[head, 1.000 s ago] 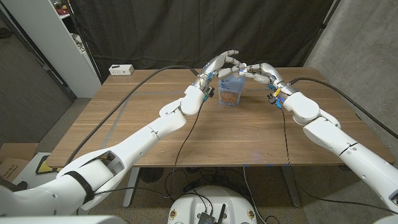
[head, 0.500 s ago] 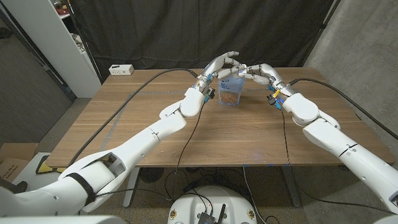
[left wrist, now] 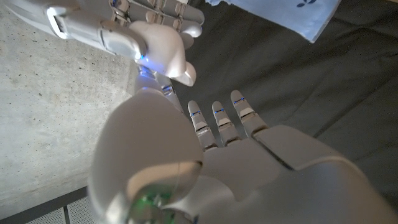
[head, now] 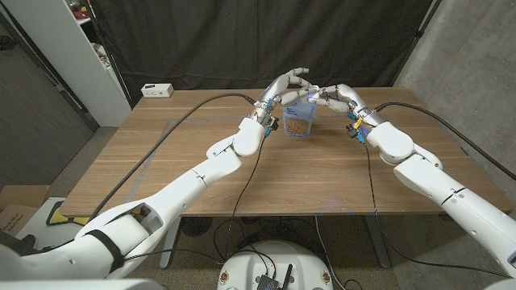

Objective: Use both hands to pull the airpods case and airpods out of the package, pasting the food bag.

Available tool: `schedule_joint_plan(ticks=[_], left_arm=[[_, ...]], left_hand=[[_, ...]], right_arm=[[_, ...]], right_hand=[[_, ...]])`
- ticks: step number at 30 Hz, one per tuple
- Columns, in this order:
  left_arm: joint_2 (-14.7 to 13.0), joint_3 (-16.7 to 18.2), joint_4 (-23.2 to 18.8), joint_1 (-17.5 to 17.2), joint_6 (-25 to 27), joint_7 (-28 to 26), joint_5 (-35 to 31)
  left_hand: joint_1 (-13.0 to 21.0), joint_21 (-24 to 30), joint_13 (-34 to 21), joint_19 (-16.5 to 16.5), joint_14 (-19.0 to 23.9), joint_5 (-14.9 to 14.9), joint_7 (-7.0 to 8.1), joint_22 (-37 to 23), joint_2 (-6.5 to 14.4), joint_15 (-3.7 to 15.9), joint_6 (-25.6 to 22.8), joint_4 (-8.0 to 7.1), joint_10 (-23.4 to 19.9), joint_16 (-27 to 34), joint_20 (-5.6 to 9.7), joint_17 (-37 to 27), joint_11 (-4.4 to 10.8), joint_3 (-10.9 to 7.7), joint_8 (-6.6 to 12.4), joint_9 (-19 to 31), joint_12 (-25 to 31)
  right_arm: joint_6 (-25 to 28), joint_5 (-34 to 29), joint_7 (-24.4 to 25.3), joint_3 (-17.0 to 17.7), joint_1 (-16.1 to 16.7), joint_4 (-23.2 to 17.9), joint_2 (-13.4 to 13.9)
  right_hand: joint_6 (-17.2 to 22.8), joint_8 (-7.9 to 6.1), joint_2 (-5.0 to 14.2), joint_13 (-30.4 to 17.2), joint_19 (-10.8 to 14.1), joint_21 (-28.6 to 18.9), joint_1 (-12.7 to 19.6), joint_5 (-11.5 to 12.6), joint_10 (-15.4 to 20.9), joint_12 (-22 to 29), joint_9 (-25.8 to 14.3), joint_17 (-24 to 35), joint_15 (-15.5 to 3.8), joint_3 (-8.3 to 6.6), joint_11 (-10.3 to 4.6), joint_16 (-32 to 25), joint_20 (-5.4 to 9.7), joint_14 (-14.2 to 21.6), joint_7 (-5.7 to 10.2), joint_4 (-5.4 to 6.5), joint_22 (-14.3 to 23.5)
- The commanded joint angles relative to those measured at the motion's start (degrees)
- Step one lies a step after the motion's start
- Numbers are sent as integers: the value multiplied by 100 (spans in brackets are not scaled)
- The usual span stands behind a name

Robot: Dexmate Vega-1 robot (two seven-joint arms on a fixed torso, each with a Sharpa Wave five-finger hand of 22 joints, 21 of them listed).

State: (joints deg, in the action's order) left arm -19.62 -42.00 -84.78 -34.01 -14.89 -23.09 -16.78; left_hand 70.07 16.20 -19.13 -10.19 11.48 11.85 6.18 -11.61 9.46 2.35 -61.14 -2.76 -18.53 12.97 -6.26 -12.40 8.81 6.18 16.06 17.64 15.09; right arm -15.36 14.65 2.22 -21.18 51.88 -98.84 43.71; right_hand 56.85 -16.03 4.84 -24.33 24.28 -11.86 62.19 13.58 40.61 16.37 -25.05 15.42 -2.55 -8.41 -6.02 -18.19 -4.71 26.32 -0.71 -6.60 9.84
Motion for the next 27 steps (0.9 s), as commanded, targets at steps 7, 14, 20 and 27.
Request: schedule_joint_plan(ticks=[7, 14, 20, 27], left_arm=[[-65, 121, -256, -171, -19, -450, -402], [-146, 254, -456, -295, -13, -226, -78], [-222, 429, -617, -414, -48, 97, 427], [-357, 653, -956, -626, 152, 439, 964]], left_hand=[[-54, 57, -14, -84, 126, -61, -65, -27, -8, 490, -14, 552, -145, 59, 11, -36, 28, -625, 212, 569, 79], [-63, 64, -16, -92, 132, -83, -91, -31, -31, 490, -15, 560, -128, 55, 12, -43, 17, -642, 239, 613, 72], [-71, 48, -18, -46, 75, -99, -160, -32, -36, 422, -5, 567, -53, 26, -23, -50, -35, -670, 264, 666, 42], [-76, 14, -17, 35, -48, -108, -210, -26, -38, 312, 3, 577, -14, -30, -63, -49, -88, -701, 291, 722, 27]], right_arm=[[19, -112, 161, 55, 96, 13, 17], [116, -182, 268, 45, 80, 27, -22], [190, -234, 320, 2, 25, 48, -73], [273, -276, 342, -59, -63, 95, -125]], right_hand=[[517, -187, 34, -35, 29, 18, 182, 79, -59, -40, -127, -22, -544, -74, 76, 97, 10, 23, 448, -102, 20], [472, -196, 44, -47, 25, 25, 237, 98, -94, -48, -171, -41, -532, -120, 117, 143, 7, 15, 399, -136, 20], [421, -193, 62, -55, 10, 34, 302, 105, -145, -64, -203, -54, -522, -165, 133, 179, 26, -1, 362, -172, 20], [375, -198, 71, -66, -1, 40, 355, 93, -167, -66, -248, -52, -523, -189, 159, 199, 38, -25, 315, -194, 20]])
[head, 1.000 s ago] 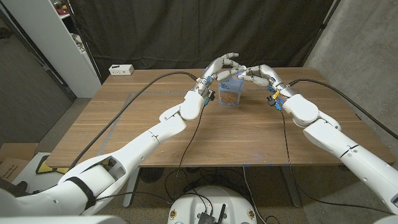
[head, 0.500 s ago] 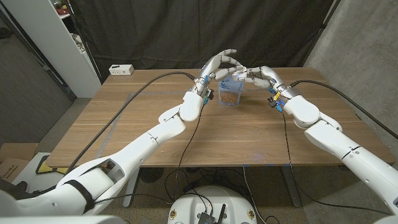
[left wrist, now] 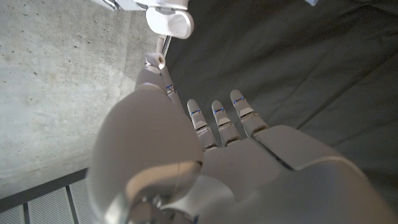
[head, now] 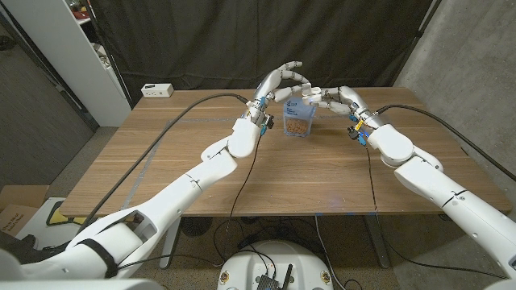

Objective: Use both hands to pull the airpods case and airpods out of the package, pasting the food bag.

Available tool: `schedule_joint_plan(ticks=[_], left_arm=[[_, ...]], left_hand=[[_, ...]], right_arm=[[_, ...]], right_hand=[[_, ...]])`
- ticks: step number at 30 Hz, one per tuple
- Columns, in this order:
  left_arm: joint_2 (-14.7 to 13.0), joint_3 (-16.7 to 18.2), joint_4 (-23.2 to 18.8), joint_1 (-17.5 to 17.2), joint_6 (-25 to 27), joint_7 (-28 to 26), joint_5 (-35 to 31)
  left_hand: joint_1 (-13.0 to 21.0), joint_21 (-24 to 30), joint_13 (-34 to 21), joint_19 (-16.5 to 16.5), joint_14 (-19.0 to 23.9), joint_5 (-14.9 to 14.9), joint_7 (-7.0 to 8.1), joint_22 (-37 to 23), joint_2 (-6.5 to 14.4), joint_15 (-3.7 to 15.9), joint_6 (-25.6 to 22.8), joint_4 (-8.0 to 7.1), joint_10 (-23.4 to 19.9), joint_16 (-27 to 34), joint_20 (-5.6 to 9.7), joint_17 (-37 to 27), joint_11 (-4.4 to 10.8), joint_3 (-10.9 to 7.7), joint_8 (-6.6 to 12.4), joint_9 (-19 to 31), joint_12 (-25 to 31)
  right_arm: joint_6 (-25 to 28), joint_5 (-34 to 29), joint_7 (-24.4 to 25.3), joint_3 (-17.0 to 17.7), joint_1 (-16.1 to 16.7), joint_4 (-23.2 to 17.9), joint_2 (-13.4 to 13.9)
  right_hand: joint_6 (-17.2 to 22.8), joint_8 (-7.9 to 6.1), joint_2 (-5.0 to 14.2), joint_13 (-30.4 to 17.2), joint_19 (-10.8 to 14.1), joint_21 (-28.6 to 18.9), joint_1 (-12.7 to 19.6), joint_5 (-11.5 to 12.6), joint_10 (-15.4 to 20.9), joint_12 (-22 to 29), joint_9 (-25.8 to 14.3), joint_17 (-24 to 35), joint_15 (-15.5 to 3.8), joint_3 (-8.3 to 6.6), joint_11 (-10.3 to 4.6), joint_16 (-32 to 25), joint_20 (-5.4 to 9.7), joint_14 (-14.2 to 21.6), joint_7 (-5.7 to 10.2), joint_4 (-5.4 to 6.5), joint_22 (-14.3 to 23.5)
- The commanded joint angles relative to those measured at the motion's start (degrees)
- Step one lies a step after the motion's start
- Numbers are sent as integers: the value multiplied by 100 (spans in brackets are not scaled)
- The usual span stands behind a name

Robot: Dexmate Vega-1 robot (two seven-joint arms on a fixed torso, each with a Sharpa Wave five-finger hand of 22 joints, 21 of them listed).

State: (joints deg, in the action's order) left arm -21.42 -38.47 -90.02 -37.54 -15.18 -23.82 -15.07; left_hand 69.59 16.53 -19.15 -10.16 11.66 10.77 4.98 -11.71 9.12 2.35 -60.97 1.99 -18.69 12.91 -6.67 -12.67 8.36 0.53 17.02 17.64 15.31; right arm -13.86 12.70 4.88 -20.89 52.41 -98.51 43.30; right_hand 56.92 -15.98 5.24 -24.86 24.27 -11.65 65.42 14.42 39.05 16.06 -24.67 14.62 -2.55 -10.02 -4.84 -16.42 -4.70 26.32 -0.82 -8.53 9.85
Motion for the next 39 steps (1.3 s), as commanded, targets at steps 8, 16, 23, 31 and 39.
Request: schedule_joint_plan(ticks=[8, 16, 23, 31, 39], left_arm=[[-541, 525, -1089, -538, 929, 989, 1306], [-937, 574, -1734, -656, 1895, 1239, 1361], [-1247, 539, -2086, -627, 2746, 1586, 1506], [-1521, 512, -2347, -630, 3421, 1685, 1631], [-1757, 287, -2604, -542, 4295, 1636, 1428]], left_hand=[[-19, -113, 11, 220, -361, -15, -143, 10, -47, 47, -6, 154, 157, -140, -116, 19, -220, -173, 241, 824, -70], [-7, -293, 93, 539, -754, -23, -167, 67, -81, -188, -22, 225, 340, -249, -281, 117, -318, -220, 253, 874, -177], [1, -481, 242, 851, -1250, -24, -213, 125, -74, -430, -65, 291, 610, -322, -400, 221, -621, -283, 243, 888, -319], [-13, -573, 380, 1103, -1593, -25, -235, 142, -57, -531, -86, 324, 849, -317, -552, 247, -771, -333, 227, 889, -397], [-37, -601, 461, 1252, -1682, -27, -203, 144, -55, -527, -68, 333, 936, -288, -565, 250, -740, -356, 215, 904, -404]], right_arm=[[133, -122, 141, -109, -188, 139, -134], [138, -137, 176, -108, -224, 169, -145], [153, -131, 175, -100, -210, 132, -118], [147, -127, 183, -87, -163, 64, -92], [137, -97, 120, -95, -169, 48, -78]], right_hand=[[334, -209, 51, -24, -15, 25, 74, -19, -52, -45, -329, 55, -518, -32, 61, 12, 55, -51, 320, -8, 20], [302, -211, 77, -34, -26, 29, 106, -52, -74, -47, -364, 77, -521, -35, 70, 4, 69, -76, 300, -9, 20], [289, -209, 80, -43, -28, 28, 115, -86, -82, -44, -379, 94, -525, -25, 75, -7, 73, -85, 303, -4, 21], [299, -207, 83, -50, -28, 27, 118, -112, -86, -41, -376, 108, -515, -15, 64, -18, 70, -87, 308, 2, 21], [307, -199, 86, -59, -27, 25, 120, -143, -97, -38, -368, 126, -518, -3, 68, -30, 71, -93, 306, 9, 22]])
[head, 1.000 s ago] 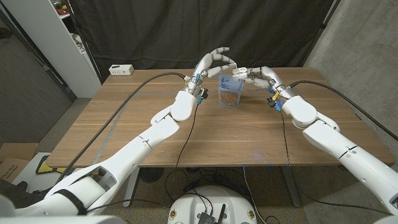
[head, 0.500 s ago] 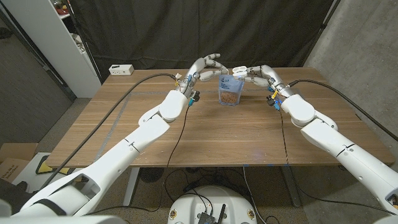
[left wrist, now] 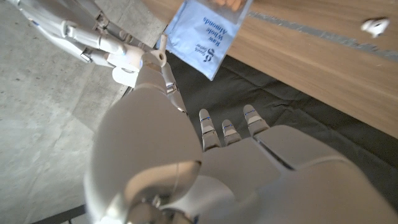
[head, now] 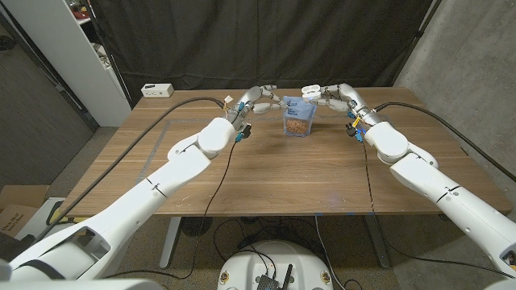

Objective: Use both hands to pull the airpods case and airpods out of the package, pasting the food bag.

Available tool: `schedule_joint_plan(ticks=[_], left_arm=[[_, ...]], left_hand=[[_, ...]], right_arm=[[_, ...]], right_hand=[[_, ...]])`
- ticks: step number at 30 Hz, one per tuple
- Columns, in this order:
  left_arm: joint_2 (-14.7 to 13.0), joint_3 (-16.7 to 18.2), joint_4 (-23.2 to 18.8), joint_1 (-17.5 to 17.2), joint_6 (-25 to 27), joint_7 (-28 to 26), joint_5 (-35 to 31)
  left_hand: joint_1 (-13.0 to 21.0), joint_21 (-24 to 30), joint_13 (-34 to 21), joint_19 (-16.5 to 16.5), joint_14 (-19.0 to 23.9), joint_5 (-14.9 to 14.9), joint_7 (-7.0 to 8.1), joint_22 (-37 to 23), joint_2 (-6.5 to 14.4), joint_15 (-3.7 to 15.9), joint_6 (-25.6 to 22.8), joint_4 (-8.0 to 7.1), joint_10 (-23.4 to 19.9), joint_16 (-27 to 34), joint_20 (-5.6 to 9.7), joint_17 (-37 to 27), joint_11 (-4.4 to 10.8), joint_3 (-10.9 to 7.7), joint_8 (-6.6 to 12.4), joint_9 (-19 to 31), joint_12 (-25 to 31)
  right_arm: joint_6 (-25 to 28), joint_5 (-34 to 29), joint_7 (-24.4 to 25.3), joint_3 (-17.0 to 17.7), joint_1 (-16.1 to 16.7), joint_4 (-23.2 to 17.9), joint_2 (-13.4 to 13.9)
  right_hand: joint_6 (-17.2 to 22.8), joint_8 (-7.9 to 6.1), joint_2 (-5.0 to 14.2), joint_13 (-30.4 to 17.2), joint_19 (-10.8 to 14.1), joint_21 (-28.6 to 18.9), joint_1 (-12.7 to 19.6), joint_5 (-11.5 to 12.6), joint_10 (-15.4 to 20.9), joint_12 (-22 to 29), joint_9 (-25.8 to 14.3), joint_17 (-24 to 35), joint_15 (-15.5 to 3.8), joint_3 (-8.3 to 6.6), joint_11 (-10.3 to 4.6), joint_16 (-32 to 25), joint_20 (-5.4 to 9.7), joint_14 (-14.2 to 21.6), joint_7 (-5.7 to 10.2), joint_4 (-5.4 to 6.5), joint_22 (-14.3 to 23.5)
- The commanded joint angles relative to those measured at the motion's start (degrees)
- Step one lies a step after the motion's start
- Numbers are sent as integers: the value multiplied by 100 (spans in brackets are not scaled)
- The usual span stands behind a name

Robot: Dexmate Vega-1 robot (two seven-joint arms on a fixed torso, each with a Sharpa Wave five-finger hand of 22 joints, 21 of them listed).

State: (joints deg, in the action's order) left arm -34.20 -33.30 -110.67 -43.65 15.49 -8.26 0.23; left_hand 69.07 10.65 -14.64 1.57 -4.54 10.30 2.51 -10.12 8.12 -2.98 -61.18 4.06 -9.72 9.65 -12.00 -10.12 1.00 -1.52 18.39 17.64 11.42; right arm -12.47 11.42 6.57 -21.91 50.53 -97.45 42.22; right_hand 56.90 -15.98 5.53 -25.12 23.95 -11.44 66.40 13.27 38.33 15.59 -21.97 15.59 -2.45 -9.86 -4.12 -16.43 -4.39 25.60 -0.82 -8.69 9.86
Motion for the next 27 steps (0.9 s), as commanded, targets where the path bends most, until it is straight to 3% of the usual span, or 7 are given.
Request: schedule_joint_plan(ticks=[1, 9, 27], left_arm=[[-510, -271, -575, 84, 1330, 81, -144], [-631, -399, -508, 200, 1944, 252, -23], [-570, -1520, 5, 1026, 2746, 574, -767]], left_hand=[[12, -14, 14, 86, -63, 20, 39, -15, 46, 3, -55, 126, 43, 41, -32, -5, -4, -152, 79, 902, -16], [-33, 5, 69, 112, -12, 19, 67, -17, 36, 44, -92, 119, 82, 86, -27, -14, 6, -155, 72, 881, -8], [-97, 24, 201, 184, -278, 26, 103, -19, 15, 45, -144, 135, 337, 58, -28, -14, 64, -179, 83, 898, -25]], right_arm=[[2, 35, -56, 8, 18, -60, 35], [15, 78, -72, -3, 24, -29, 15], [80, 85, 28, 41, 60, -20, 25]], right_hand=[[307, -197, 57, -34, 3, 5, 23, -30, -30, 8, -636, 31, -528, -18, 0, -30, 39, -22, 311, 25, 20], [293, -194, 58, -45, 3, 4, 49, -60, -59, 4, -653, 47, -529, -13, -1, -43, 39, -24, 298, 15, 21], [366, -235, -24, -70, 11, 0, 197, -94, -55, 28, -703, 39, -531, -18, 29, -28, 27, -39, 223, -59, 20]])
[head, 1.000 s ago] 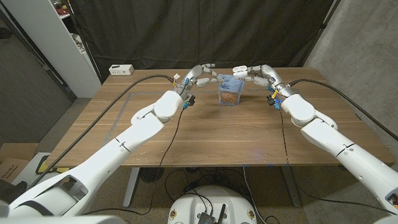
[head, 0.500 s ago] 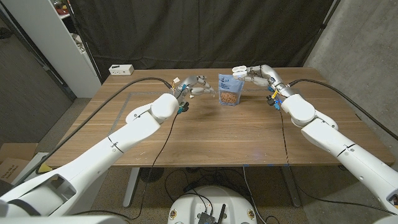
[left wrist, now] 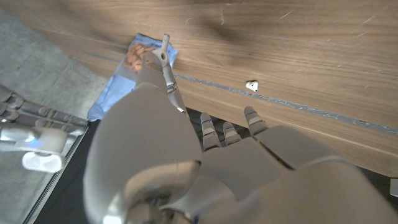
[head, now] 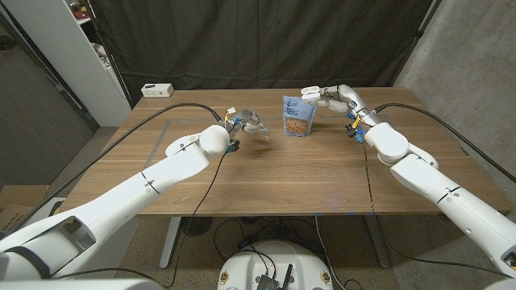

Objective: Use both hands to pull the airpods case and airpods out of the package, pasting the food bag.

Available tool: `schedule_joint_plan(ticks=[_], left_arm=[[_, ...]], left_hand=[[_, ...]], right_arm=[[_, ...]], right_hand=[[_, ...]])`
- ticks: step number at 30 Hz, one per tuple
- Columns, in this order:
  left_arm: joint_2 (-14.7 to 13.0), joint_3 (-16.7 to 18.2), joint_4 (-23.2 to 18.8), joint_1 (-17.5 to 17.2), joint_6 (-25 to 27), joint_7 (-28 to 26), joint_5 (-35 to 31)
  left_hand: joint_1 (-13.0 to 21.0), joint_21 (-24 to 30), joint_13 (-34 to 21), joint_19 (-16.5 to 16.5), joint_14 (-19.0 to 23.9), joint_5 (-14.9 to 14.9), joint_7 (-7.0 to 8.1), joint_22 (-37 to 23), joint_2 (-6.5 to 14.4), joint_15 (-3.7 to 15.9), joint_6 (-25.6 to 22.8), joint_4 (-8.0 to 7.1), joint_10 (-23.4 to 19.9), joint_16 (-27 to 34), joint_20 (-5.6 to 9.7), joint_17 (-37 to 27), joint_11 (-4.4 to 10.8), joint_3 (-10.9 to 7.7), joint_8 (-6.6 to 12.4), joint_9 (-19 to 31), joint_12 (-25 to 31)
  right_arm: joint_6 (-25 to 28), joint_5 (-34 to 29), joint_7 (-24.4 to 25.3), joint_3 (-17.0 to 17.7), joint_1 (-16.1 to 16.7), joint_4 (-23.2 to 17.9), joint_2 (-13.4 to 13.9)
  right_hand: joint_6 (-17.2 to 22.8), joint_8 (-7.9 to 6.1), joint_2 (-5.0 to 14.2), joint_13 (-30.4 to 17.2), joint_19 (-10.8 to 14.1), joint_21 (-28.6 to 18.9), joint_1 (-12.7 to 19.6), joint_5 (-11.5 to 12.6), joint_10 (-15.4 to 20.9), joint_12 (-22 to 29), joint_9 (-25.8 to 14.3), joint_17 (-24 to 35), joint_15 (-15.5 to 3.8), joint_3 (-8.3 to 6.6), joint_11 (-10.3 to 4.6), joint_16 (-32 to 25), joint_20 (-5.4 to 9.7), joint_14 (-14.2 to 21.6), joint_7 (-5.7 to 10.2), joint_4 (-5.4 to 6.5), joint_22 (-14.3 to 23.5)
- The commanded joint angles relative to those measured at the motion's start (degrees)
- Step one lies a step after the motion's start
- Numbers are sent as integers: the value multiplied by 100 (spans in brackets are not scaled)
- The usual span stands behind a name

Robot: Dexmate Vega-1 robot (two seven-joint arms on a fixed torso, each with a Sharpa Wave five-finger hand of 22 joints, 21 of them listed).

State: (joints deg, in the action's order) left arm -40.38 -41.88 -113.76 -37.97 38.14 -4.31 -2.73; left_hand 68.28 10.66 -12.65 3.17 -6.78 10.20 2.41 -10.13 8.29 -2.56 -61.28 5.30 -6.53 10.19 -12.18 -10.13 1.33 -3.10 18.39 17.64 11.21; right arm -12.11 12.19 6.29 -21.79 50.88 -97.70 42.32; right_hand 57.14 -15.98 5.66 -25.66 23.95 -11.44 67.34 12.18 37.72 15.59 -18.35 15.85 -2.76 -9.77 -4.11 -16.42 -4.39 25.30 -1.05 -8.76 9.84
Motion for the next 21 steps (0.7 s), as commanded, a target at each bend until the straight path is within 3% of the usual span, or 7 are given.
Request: schedule_joint_plan(ticks=[1, 9, 21], left_arm=[[69, -694, 356, 476, 487, 183, -498], [190, -1246, 563, 866, 869, 501, -977], [400, -1711, 946, 1251, 1193, 923, -1328]], left_hand=[[-21, 24, 7, 27, -55, 36, 111, -18, -5, 20, -151, 13, 8, 7, -9, -13, 46, -21, 86, 894, 3], [-56, 33, 41, 33, -53, 37, 153, -17, -29, 30, -194, 14, -3, 26, -6, -11, 92, -15, 82, 868, 30], [-115, 45, 79, 35, -9, 40, 213, -18, -39, 75, -164, 6, -1, 53, -6, -12, 173, -10, 60, 864, 53]], right_arm=[[52, 13, 63, 33, 28, 2, 14], [85, 39, 32, 15, -3, 44, 11], [119, 69, -24, -33, -121, 157, -19]], right_hand=[[346, -238, -41, -18, 10, 0, 111, 15, 7, 30, -1070, 9, -504, -31, 36, -23, 29, -5, 243, -55, 22], [429, -271, -79, -28, 14, 0, 127, 25, 35, 51, -1087, -20, -500, -45, 40, 18, 26, 5, 220, -51, 21], [488, -296, -122, -39, 20, 0, 103, 46, 46, 66, -1107, -39, -506, -49, 30, 52, 9, 30, 249, -27, 19]])
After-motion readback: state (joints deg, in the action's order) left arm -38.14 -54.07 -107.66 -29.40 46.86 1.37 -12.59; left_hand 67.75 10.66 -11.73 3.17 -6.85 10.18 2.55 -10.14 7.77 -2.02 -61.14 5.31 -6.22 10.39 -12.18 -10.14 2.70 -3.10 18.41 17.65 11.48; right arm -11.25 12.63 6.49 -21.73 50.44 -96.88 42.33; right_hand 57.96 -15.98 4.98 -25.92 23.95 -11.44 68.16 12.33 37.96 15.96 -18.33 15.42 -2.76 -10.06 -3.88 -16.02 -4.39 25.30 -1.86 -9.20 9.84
